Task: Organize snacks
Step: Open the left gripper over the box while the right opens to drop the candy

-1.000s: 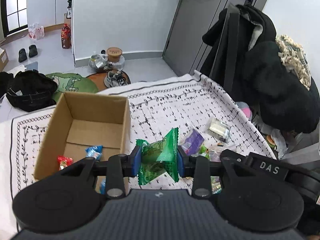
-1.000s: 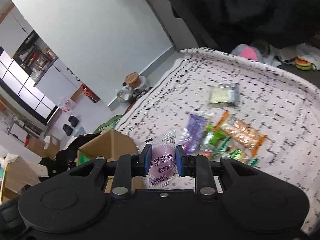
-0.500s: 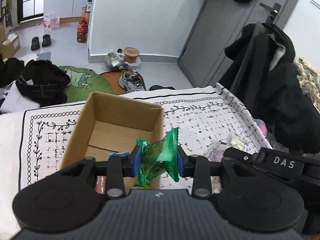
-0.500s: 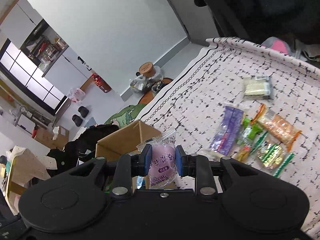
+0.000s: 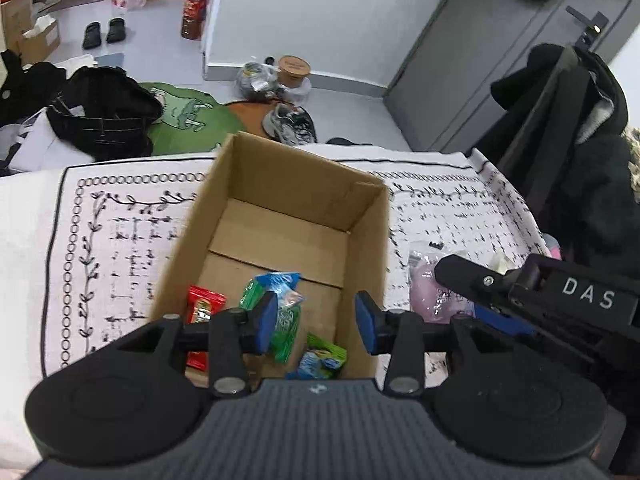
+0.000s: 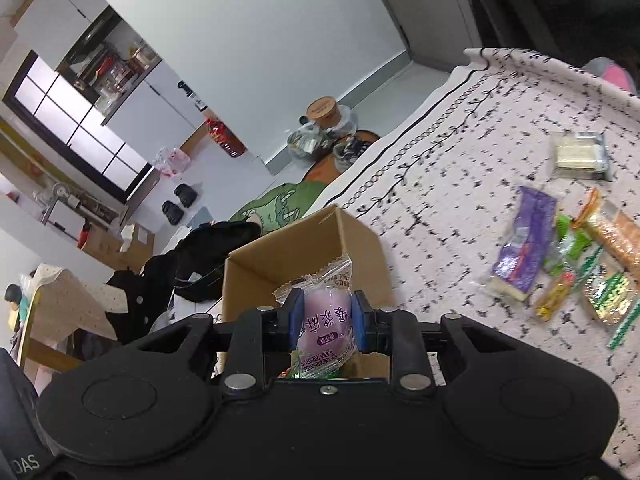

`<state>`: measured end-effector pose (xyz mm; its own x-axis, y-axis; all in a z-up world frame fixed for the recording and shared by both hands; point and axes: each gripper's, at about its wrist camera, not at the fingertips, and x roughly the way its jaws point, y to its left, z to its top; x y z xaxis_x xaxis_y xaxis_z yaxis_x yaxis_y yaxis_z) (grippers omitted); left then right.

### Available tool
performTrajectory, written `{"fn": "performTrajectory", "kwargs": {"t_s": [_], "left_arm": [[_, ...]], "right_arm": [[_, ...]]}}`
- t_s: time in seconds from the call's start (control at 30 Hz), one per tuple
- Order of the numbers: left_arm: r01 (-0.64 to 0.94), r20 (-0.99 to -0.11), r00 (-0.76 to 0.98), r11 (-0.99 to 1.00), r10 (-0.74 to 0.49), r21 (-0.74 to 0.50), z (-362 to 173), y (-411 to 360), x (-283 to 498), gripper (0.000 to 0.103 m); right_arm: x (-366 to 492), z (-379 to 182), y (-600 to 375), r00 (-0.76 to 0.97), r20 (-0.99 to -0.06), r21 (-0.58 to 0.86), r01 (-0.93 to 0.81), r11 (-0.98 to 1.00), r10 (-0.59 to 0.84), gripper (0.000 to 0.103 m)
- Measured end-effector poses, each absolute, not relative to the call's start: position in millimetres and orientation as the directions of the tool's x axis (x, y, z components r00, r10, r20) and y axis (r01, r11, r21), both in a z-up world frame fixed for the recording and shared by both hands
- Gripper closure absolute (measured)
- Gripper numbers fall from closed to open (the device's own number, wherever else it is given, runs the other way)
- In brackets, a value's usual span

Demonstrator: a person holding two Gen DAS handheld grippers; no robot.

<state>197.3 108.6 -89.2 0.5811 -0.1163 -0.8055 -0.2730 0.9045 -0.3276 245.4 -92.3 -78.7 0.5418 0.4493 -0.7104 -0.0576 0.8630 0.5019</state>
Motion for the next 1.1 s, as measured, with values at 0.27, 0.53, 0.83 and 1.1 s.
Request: {"fn": "performTrajectory", "kwargs": {"t_s": [0.27, 0.53, 0.83, 1.1], "left_arm": [[-0.306, -0.817, 0.57, 0.901, -0.087, -0.309, -90, 122, 192, 0.057], [-0.321, -0.816, 0.574, 0.899, -0.065, -0.297, -81, 119, 186, 0.046], [-0.294, -0.815, 0.574, 0.909, -0.079, -0.296, -74, 96, 186, 0.025], [-0.257, -0.804, 0.586, 0.916, -0.105, -0.307, -65, 68, 185, 0.02]], "right_arm": [[244, -69, -85, 0.542, -0.661, 0.569, -0.089, 0.817, 0.519, 0.068], [239, -65, -111, 0.565, -0.673, 0.546, -0.058, 0.836, 0.478, 0.054], [225, -71, -166, 0.584, -0.718, 0.475, 0.013, 0.88, 0.379, 0.042], [214, -64, -209, 0.612, -0.723, 0.432, 0.04, 0.901, 0.32, 0.024]]}}
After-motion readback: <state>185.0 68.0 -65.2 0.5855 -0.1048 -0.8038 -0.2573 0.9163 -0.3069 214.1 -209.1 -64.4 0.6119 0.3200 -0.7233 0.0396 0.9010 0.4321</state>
